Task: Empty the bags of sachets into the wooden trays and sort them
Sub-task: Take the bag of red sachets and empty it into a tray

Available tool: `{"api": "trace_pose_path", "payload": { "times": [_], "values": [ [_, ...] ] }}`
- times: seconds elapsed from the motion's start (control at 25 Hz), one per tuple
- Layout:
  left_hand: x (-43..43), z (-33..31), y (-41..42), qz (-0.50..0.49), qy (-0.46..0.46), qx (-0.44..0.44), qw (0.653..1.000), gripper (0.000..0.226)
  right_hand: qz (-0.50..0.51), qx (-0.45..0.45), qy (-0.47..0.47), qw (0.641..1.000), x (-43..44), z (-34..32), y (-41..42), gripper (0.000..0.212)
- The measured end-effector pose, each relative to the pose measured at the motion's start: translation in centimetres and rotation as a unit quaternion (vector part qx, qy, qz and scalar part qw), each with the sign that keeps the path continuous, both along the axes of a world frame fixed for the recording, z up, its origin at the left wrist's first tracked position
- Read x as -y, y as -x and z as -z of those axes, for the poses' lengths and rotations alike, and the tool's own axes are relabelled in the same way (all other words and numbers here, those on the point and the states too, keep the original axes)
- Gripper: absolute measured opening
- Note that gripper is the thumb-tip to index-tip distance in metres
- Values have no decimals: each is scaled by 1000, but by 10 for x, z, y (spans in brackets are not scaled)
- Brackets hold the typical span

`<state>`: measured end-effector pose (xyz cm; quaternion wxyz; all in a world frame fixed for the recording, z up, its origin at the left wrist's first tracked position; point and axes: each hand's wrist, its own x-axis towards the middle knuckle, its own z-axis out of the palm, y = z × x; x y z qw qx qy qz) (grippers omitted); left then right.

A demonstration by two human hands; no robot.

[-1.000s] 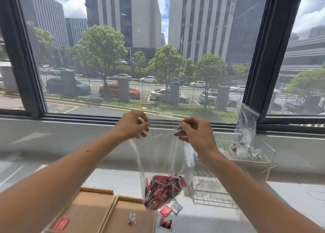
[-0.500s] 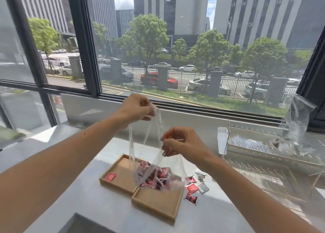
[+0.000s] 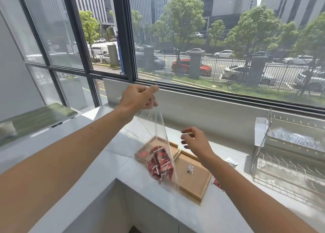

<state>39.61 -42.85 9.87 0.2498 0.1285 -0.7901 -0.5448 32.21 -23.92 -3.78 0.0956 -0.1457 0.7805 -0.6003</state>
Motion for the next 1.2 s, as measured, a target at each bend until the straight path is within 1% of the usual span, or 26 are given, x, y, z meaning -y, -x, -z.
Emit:
{"api": "trace_pose_path", "payload": {
  "times": [0.04, 0.16, 0.24, 0.32, 0.44, 0.48, 0.56, 0.6, 0.64, 0.72, 0.84, 0.88, 1.0, 1.08, 1.2],
  "values": [
    [5, 3, -4, 6, 18, 8, 1000, 37, -12, 47, -16, 999, 8, 16, 0, 14],
    [19, 11, -14, 22, 67, 45, 997, 14, -46, 183, -59, 980, 33, 59, -9, 29],
    [33, 17, -23, 45, 69, 61, 995, 12, -39, 263, -55, 962, 52, 90, -19, 35],
    [51, 23, -31, 69, 55, 63, 994, 12, -34, 343, -18, 938, 69, 118, -33, 37],
    [79, 28, -41, 104, 37, 67, 992, 13, -20, 422, 29, 906, 98, 146, -53, 34],
    [87, 29, -43, 118, 30, 65, 990, 13, -14, 441, 54, 896, 107, 153, -57, 41],
    [103, 34, -44, 141, 18, 56, 988, 14, 16, 477, 111, 872, 125, 172, -60, 62],
    [110, 36, -43, 151, 15, 49, 987, 14, 38, 493, 146, 857, 133, 178, -62, 60],
    [119, 38, -42, 159, 10, 44, 986, 14, 63, 512, 174, 839, 142, 180, -65, 47],
    [133, 41, -39, 165, -4, 34, 986, 13, 101, 536, 232, 805, 152, 170, -80, 16],
    [153, 45, -32, 176, -38, 30, 983, 13, 149, 541, 308, 768, 161, 171, -80, 20],
    [157, 47, -30, 181, -51, 31, 982, 14, 165, 537, 323, 762, 163, 171, -79, 19],
    [166, 53, -16, 187, -79, 41, 978, 13, 192, 542, 330, 749, 170, 176, -72, 10],
    [169, 59, -2, 187, -91, 53, 977, 12, 198, 537, 312, 758, 173, 178, -65, 5],
    [173, 71, 21, 164, -79, 63, 981, 14, 233, 479, 256, 807, 165, 178, -45, 4]
  ]
}}
